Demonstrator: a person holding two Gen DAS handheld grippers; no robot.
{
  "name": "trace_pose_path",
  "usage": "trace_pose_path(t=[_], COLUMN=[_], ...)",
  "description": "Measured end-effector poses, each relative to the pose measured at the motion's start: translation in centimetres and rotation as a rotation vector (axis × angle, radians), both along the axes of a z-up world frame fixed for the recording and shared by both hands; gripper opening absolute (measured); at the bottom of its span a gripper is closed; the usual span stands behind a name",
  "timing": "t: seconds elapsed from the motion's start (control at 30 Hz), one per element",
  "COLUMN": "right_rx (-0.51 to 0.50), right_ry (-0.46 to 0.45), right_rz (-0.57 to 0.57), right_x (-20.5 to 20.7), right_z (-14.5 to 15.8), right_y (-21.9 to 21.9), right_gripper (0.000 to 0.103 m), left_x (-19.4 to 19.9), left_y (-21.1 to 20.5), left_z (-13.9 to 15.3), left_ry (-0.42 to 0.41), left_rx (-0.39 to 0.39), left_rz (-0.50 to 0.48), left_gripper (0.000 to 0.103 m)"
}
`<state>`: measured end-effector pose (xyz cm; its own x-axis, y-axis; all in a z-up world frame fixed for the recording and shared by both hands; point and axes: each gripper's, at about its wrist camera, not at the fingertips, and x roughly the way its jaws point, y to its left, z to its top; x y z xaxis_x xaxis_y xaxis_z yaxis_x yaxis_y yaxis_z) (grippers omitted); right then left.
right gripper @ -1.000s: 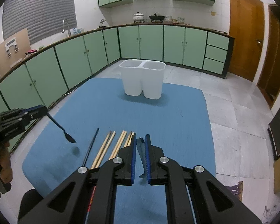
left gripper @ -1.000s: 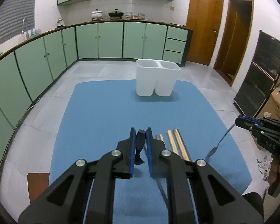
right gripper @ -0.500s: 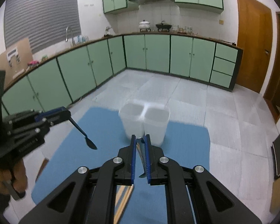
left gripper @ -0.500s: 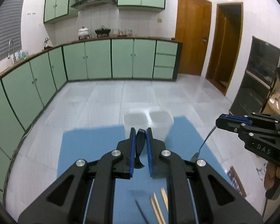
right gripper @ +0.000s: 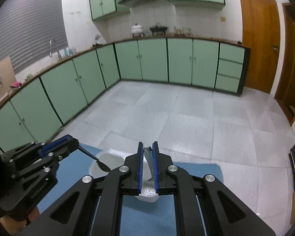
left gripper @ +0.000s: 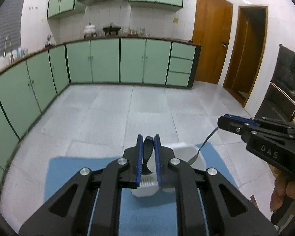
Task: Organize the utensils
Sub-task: 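Lift both spoons and carry them over the white utensil holder, then open both tools to drop the spoons into the white holder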
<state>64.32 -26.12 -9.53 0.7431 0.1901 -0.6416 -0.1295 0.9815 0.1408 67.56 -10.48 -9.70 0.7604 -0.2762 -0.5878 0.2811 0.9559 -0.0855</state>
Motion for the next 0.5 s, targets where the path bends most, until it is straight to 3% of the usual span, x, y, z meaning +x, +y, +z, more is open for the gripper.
trace_pose_path(t=[0.03,0.1,0.17,0.23,0.3,0.5], right_rx=[0.004,-0.004,0.014,0.017,0.023,-0.03], right_ry=[0.004,-0.01,-0.028,-0.062,-0.106,-0.263], right_rz=[-0.002,-0.014,-0.017,-0.02,-0.022,-0.048], right_x=[0.0,-0.5,-1.6,-3.6,-5.8,-18.7], right_z=[-0.5,-0.4,0.5,2.1,3.9,6.7], right_y=[-0.1,-0.5,-0.9,-1.4,-2.2,-2.2], right_gripper=[0.014,0.024,0.026,0.026,0.026,0.038], left_x=[-0.1,-0.7,-2.6,-4.4,-7.3,-18.6], left_y=[0.2,0.6,1.2,2.0,3.2,7.3], left_z=[-0.6,-0.7,0.2,1.6,3.6,6.9], left_ry=[0.006,0.004,-0.047,-0.076,-0.114,-0.201], left_rx=[-0.005,0.002,0.031,0.033,0.025,-0.003], left_rz=[0.007,0.007,0.02,0.013,0.023,0.071], left_gripper=[0.013,0.042,0.052,0.053,0.06,0.075])
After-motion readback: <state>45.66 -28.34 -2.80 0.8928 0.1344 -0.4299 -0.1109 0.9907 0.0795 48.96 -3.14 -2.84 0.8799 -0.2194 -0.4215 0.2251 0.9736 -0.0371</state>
